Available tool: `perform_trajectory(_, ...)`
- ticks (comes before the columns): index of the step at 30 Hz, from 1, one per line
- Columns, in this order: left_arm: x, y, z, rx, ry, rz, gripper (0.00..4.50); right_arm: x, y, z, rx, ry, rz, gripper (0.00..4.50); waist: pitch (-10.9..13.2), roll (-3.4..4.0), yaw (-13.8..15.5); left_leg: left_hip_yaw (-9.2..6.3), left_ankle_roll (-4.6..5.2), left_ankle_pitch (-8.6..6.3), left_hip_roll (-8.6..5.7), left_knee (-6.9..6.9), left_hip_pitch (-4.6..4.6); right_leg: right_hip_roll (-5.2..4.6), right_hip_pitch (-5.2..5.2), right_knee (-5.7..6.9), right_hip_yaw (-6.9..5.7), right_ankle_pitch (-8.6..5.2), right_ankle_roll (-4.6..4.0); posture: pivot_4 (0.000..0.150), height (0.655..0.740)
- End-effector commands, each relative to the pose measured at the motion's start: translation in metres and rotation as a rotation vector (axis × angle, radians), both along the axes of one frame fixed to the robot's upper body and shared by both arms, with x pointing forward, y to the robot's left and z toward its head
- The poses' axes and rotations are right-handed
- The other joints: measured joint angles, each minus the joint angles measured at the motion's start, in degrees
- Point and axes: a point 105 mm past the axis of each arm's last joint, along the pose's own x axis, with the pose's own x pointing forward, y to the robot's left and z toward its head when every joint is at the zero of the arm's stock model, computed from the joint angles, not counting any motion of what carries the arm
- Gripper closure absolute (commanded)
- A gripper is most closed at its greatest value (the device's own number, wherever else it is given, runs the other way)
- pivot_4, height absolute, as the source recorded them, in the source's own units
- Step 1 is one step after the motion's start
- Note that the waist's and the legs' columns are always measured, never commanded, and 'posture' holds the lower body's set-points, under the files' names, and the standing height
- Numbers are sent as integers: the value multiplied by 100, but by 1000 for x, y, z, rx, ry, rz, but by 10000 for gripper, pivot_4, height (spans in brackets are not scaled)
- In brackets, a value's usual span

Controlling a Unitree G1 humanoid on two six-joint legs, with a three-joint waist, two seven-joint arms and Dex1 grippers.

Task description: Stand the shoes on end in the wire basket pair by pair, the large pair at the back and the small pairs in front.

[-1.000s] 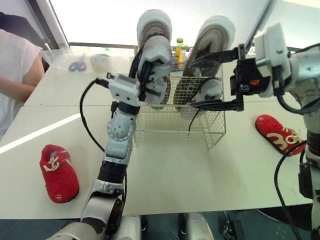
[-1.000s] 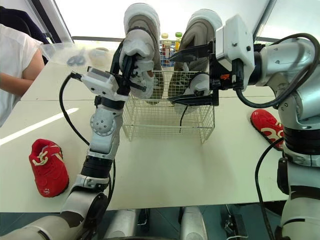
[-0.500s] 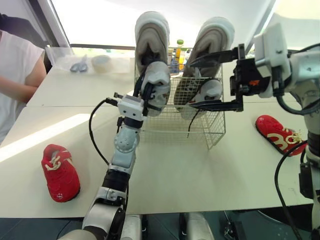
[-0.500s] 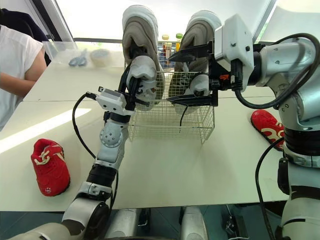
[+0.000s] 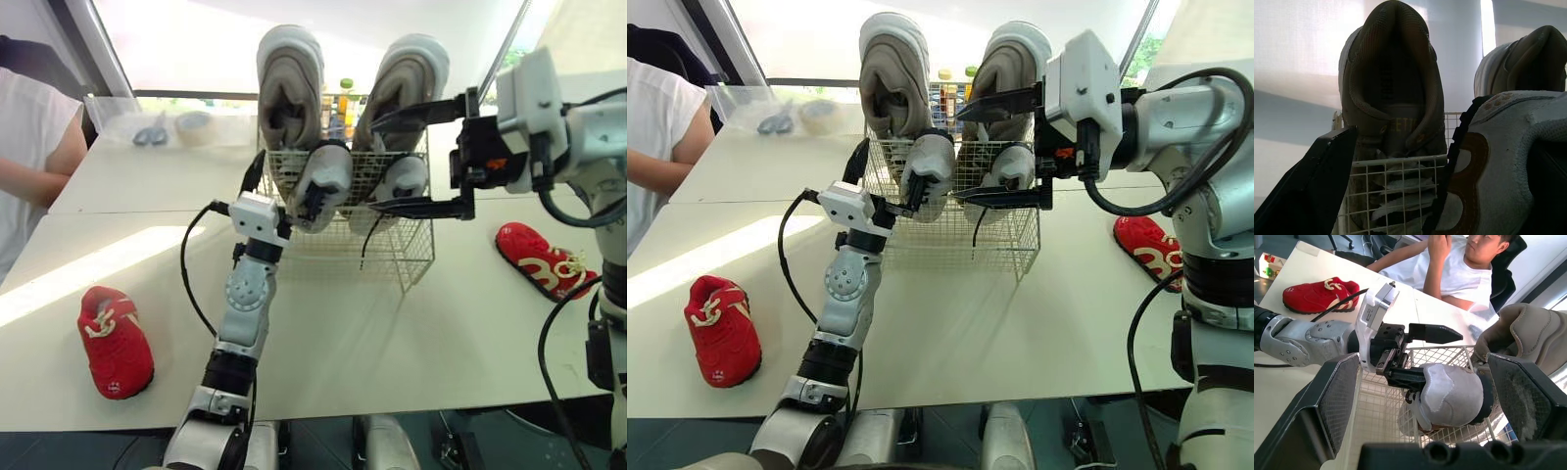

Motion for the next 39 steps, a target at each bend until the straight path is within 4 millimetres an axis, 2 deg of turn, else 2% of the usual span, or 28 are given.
perform_trajectory(1,-3,13,6,45,-42,33,251,-5,-2,11,13,-55,2,0,0,0,-7,3,0,0,5,0,0,4,-3,1,0,1,-1,1500,7400)
perform_trajectory(3,-4,12,10,43,-46,21,251,-5,-2,11,12,-54,3,0,0,1,-6,7,0,0,10,0,-2,8,-8,1,1,3,-5,1500,7400)
perform_trajectory(8,0,14,6,37,22,18,251,-4,-2,11,12,-54,5,0,1,0,6,11,0,0,11,0,-9,8,-13,-1,2,3,-5,1500,7400)
perform_trajectory(11,-3,17,13,28,-6,24,251,-3,-2,11,12,-55,4,0,1,0,0,11,0,0,12,0,-9,8,-15,-1,2,3,-5,1500,7400)
perform_trajectory(17,-10,-2,31,161,-49,-109,251,0,-2,11,8,-56,2,0,2,1,8,14,-1,0,13,-3,-15,8,-22,-1,2,3,-5,1500,7400)
perform_trajectory(21,-14,-7,45,215,-85,-154,251,1,-2,11,9,-59,5,0,3,-1,18,16,-1,0,10,1,-22,5,-25,-5,2,3,-5,1500,7400)
perform_trajectory(27,-24,3,63,193,-156,-147,251,2,-2,11,9,-62,7,0,3,0,14,18,10,6,11,-1,-38,6,-44,-2,2,4,-5,1500,7400)
perform_trajectory(33,-36,18,61,303,-63,-208,251,2,-2,11,10,-63,8,0,5,2,-3,20,8,5,12,-4,-39,7,-47,-2,3,3,-5,1500,7400)
perform_trajectory(39,-34,36,59,359,54,-221,251,4,-2,9,13,-61,11,0,6,2,12,19,-1,1,12,-2,-39,8,-47,-2,3,3,-5,1500,7400)
